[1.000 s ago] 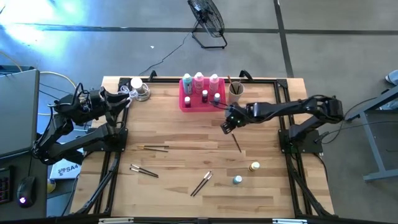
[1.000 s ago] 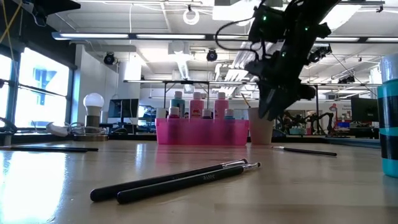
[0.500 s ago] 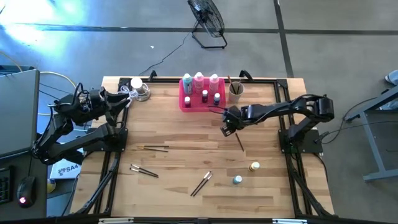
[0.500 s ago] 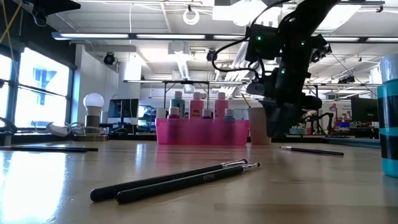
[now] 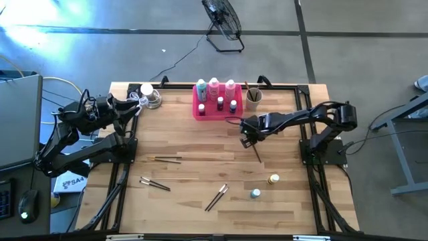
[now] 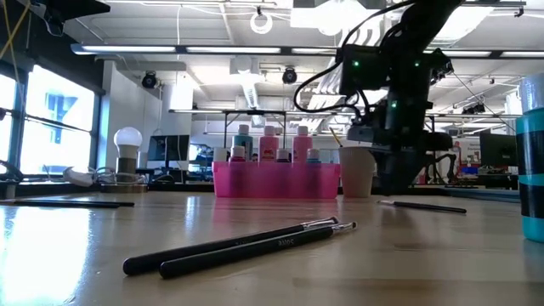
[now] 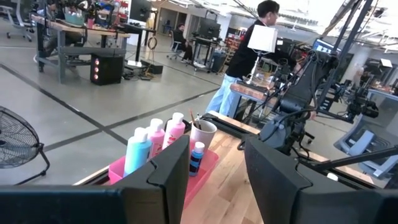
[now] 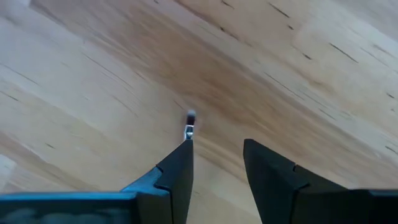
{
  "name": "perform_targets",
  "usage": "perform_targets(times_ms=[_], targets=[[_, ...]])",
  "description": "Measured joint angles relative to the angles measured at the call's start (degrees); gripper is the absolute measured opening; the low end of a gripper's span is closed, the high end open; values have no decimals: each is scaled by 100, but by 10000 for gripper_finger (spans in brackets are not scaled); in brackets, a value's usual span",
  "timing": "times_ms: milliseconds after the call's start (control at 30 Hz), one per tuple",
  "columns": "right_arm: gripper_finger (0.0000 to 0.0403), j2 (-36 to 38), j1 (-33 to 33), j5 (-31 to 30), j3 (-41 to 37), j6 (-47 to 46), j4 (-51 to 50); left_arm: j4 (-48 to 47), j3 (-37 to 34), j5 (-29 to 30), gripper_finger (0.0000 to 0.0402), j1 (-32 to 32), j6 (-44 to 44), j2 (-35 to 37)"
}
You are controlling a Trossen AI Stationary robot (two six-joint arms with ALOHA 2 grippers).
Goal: Pick & Place Paint Supplies
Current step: Put the silver paintbrush into the white cup
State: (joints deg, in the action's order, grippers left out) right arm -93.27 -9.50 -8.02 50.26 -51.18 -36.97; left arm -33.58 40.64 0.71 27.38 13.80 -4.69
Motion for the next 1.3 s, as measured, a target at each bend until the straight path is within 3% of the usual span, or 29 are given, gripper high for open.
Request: perform_targets(times_ms=[833,1300], targets=[[134,-2,-42,-117,0,-4,448,-4,0,0,152,0,0,0],[134,-514,-26,-62,11,-4,733,-107,0,9,152,0,0,0]])
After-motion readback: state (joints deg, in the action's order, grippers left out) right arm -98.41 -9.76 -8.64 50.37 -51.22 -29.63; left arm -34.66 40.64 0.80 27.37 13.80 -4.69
